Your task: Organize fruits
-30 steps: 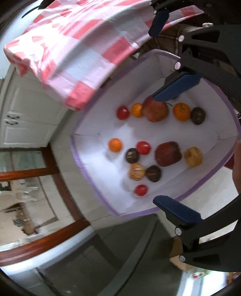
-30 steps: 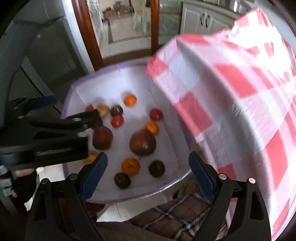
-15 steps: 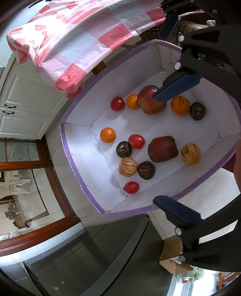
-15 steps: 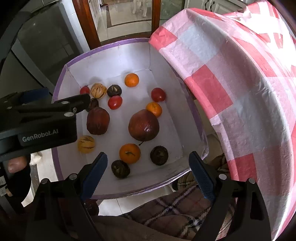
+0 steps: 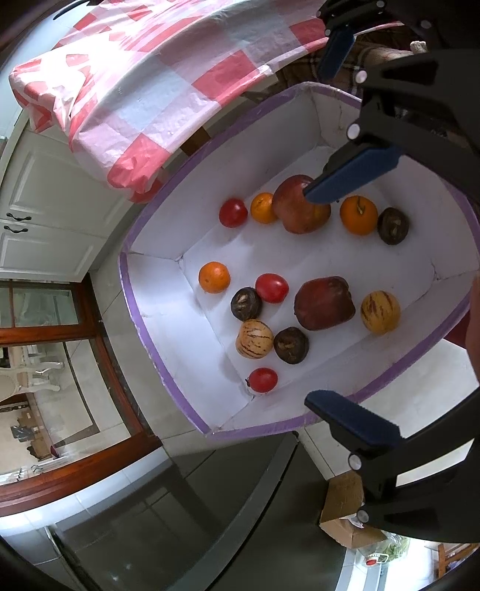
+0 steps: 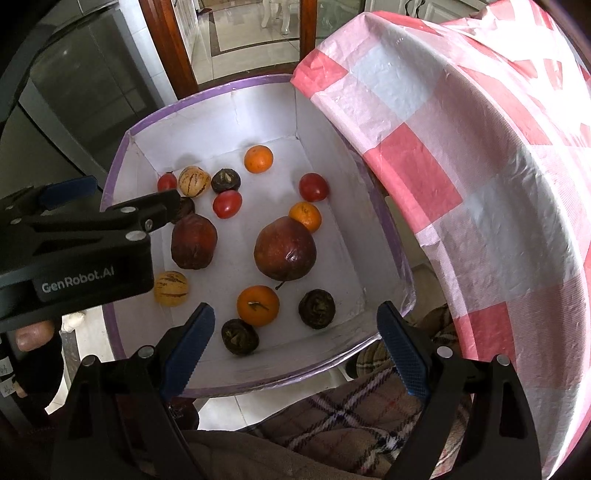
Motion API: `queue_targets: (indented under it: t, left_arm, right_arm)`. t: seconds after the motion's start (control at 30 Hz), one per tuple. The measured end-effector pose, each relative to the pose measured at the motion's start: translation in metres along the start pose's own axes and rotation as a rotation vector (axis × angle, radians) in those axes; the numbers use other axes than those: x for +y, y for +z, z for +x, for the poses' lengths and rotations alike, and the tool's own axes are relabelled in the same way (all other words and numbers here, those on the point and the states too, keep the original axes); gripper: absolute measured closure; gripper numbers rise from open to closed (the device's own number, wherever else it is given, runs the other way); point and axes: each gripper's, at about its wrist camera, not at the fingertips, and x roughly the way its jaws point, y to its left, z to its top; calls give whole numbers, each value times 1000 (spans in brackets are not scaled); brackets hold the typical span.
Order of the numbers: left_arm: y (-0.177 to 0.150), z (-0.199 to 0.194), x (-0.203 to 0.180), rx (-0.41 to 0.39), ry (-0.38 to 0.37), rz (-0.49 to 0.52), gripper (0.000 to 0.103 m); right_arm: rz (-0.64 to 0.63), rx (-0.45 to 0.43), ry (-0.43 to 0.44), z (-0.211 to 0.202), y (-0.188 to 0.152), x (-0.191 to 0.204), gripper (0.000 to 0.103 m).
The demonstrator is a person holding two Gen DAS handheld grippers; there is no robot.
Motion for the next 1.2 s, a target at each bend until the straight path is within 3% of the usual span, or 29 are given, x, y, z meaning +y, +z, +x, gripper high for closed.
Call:
queue_targets:
  t: [1.2]
  left_arm:
    - [-1, 4, 2, 3, -2, 3, 2]
  right_arm:
    - [2, 23, 5, 5, -2, -1, 16]
